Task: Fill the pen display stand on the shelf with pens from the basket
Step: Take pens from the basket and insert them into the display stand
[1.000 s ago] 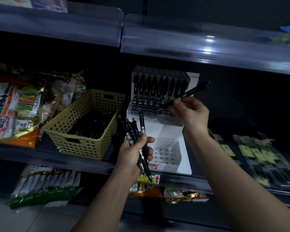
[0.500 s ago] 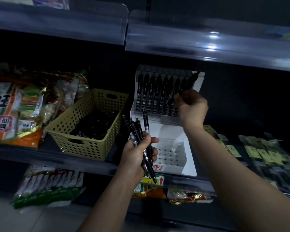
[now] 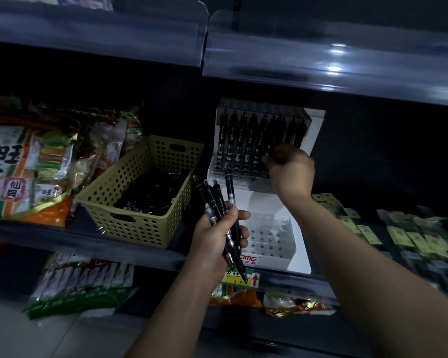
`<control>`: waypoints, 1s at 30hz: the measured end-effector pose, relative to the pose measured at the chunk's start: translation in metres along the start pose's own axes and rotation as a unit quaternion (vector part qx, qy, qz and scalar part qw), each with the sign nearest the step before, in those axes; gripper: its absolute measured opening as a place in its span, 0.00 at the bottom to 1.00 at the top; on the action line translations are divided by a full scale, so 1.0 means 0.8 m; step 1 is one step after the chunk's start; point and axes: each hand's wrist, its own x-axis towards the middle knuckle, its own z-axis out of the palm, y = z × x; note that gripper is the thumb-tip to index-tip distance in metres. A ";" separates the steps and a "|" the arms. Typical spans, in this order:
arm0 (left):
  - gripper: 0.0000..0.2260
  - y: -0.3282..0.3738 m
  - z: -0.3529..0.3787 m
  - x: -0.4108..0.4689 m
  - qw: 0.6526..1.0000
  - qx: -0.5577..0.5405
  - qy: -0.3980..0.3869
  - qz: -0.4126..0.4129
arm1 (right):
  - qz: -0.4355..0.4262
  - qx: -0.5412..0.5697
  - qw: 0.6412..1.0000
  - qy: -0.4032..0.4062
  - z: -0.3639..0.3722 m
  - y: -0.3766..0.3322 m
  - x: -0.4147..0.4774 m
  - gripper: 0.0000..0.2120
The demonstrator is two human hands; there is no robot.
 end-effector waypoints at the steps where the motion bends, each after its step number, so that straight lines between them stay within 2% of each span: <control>1: 0.00 0.000 0.000 0.000 1.000 0.001 0.000 0.001 | -0.004 -0.011 1.000 0.003 0.001 0.002 0.001 0.09; 10: 0.01 0.002 0.000 -0.001 1.000 0.000 -0.001 0.005 | 0.028 -0.062 0.998 -0.008 0.004 0.000 0.005 0.07; 17: 0.01 0.003 0.000 -0.001 1.000 -0.003 0.004 0.003 | 0.010 -0.097 0.994 -0.047 -0.008 -0.015 0.006 0.06; 21: 0.01 0.003 0.001 -0.001 1.000 -0.001 0.002 0.001 | 0.039 -0.100 0.993 -0.051 -0.003 -0.008 0.009 0.05; 26: 0.01 0.003 0.002 -0.003 1.000 0.005 -0.005 -0.002 | 0.059 -0.111 0.989 -0.074 -0.001 0.000 0.016 0.08; 28: 0.01 0.004 0.003 -0.004 1.000 0.006 -0.008 0.000 | 0.019 -0.103 0.994 -0.028 -0.006 -0.001 0.009 0.10; 30: 0.02 0.005 0.005 -0.005 1.000 0.001 -0.010 -0.001 | -0.026 -0.031 0.999 0.017 -0.015 -0.010 -0.008 0.10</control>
